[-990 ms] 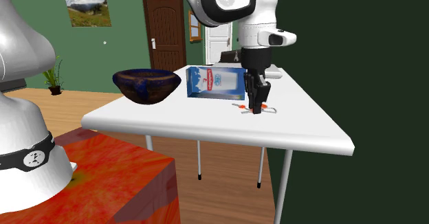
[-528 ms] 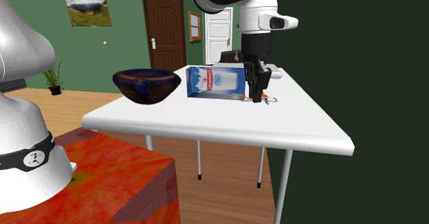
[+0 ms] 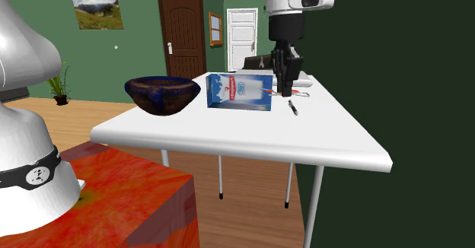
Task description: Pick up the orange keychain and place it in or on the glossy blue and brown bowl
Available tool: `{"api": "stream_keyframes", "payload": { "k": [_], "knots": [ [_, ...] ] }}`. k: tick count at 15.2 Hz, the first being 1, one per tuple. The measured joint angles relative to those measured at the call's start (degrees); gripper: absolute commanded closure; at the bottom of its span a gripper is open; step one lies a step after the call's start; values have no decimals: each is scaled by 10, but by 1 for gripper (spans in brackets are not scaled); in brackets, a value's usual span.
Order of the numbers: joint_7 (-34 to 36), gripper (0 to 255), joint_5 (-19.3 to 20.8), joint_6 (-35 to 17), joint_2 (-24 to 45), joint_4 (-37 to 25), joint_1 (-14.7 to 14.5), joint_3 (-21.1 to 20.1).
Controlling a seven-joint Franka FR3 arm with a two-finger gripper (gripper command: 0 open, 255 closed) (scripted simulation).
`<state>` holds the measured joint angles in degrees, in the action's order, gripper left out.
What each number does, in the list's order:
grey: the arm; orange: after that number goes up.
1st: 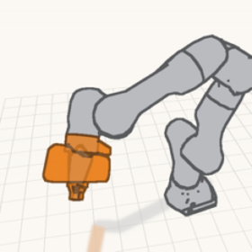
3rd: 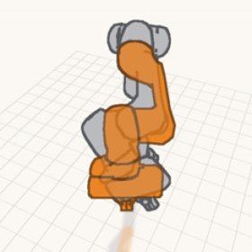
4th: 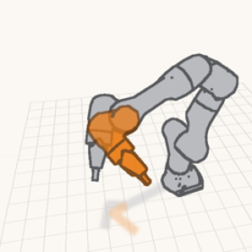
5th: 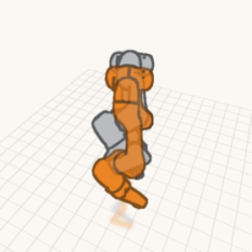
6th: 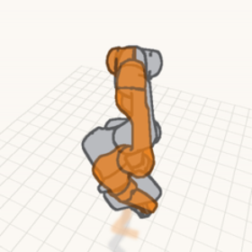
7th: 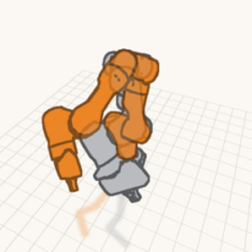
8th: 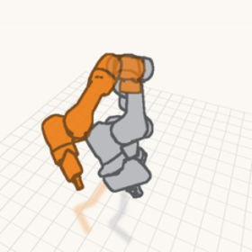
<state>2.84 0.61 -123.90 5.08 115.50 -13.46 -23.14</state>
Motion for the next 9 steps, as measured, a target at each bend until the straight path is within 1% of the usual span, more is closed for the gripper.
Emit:
{"api": "stream_keyframes", "payload": {
  "k": [9],
  "knots": [
    [-6,255,-11,67,-25,-44,2,0]
  ]
}}
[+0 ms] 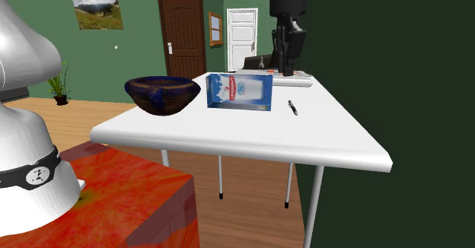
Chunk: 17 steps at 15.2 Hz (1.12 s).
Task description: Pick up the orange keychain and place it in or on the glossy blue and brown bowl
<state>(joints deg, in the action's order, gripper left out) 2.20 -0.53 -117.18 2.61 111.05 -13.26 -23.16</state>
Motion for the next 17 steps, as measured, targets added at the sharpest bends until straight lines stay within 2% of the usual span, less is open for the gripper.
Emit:
{"api": "stream_keyframes", "payload": {
  "k": [7,12,17],
  "knots": [
    [-1,255,-3,50,-8,-42,1,0],
    [-11,255,-45,44,-107,55,-4,-1],
    [-10,255,-88,52,-212,145,-25,-3]
  ]
}}
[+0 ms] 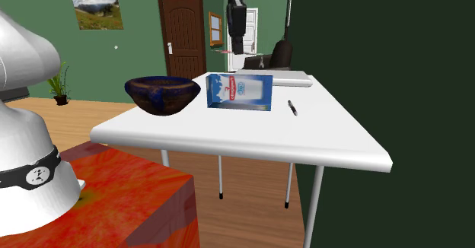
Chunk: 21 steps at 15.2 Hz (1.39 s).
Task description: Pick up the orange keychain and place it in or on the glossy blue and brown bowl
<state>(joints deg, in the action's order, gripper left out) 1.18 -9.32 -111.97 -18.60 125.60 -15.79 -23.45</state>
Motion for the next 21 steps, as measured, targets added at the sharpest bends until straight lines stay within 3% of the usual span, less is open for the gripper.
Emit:
{"api": "stream_keyframes", "payload": {
  "k": [7,15,21],
  "knots": [
    [12,255,-55,28,-151,117,-47,-1],
    [55,255,-106,111,-331,209,-120,-5],
    [68,255,-127,105,-371,255,-142,-19]
  ]
}}
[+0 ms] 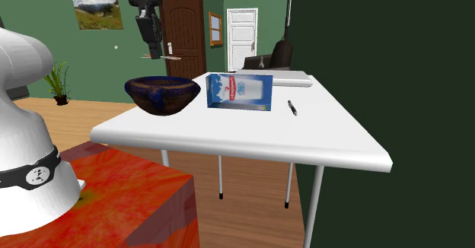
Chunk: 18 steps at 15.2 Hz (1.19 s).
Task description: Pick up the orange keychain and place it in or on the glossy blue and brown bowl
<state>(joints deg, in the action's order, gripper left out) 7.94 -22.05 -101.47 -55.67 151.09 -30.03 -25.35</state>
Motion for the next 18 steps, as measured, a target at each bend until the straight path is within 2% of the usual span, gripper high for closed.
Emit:
{"api": "stream_keyframes", "payload": {
  "k": [10,17,18],
  "knots": [
    [-4,255,-30,-77,9,69,-12,-31],
    [-5,255,-34,-87,10,77,-13,-35],
    [-5,0,-34,-87,10,77,-13,-35]
  ]
}}
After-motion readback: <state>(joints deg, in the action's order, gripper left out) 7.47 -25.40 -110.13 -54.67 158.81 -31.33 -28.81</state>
